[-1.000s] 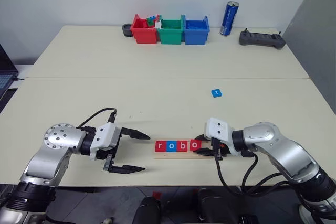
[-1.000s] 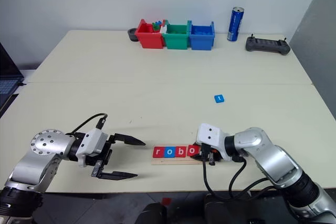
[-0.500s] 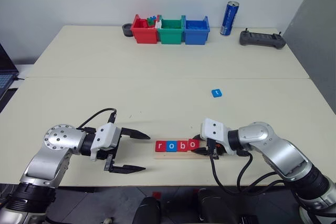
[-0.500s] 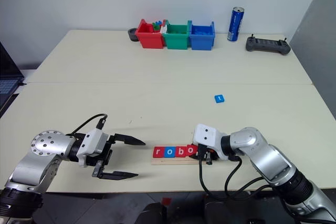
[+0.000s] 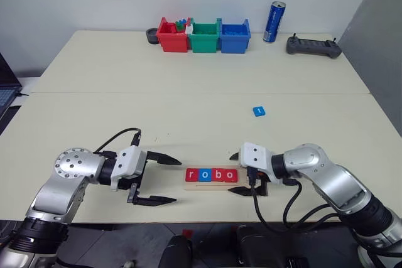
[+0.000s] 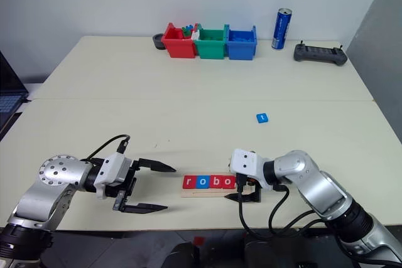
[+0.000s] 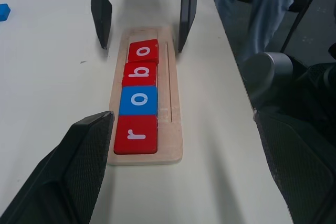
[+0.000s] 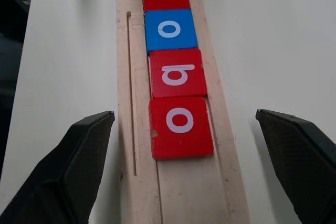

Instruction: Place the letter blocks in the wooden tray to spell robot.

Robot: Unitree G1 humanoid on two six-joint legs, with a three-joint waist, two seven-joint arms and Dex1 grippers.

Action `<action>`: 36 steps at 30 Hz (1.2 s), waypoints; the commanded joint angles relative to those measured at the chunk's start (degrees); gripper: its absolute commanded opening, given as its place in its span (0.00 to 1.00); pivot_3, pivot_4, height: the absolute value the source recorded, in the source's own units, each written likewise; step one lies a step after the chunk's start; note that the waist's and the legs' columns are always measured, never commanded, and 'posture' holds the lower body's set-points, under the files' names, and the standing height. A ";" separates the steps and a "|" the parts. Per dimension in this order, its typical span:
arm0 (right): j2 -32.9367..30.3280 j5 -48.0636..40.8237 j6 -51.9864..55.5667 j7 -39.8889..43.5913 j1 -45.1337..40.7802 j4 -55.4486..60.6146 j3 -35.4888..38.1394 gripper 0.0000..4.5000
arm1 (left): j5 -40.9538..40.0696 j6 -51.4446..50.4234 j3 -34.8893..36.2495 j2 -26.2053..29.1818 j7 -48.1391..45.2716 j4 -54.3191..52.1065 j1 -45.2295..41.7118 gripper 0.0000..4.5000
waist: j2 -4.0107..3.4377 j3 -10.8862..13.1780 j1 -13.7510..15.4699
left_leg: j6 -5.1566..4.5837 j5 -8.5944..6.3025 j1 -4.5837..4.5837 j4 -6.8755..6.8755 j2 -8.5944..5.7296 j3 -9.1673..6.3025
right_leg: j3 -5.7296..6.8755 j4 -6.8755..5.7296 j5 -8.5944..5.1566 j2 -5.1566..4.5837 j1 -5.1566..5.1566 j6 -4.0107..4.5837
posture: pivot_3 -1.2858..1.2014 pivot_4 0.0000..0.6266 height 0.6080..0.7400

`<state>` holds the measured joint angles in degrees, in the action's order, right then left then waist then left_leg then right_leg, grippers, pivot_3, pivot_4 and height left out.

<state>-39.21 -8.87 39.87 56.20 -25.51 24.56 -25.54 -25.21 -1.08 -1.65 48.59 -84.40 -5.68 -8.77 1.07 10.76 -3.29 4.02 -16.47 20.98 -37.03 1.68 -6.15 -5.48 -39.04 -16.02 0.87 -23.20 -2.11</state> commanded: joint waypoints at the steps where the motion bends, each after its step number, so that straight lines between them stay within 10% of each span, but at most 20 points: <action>1: -0.92 -2.23 1.27 0.62 -0.59 3.96 3.06 1.00 | -0.14 -0.05 0.46 0.42 0.17 -1.88 -0.34 1.00 | 0.00 0.00 0.00 | 0.00 0.00 0.00 0.00 0.00 0.00 | 0.00 0.00 0.00 0.00 0.00 0.00 | 0.52 0.24 1.00; 15: -4.91 0.50 -2.19 3.87 -0.50 6.54 -1.82 0.01 | 0.35 -0.76 0.03 0.54 0.85 -2.69 -1.22 1.00 | 0.00 0.00 -0.03 | 0.00 0.00 -0.01 0.01 0.00 0.00 | 0.00 0.00 -0.01 0.01 0.00 -0.01 | 0.52 0.24 1.00; 36: -2.14 2.24 0.12 3.61 -0.38 5.31 -5.10 0.01 | 1.57 2.78 0.12 -0.57 -0.17 0.85 -0.44 1.00 | 0.00 0.00 0.00 | 0.00 0.00 0.00 0.01 0.00 0.00 | 0.01 0.01 0.00 0.00 0.00 -0.01 | 0.52 0.24 1.00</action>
<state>-41.43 -5.88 40.34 59.48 -25.78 28.46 -30.80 -23.70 0.59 -1.96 47.97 -84.40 -4.63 -9.30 1.07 10.76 -3.29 4.02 -16.47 20.98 -37.03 1.68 -6.15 -5.48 -39.03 -16.02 0.88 -23.21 -2.12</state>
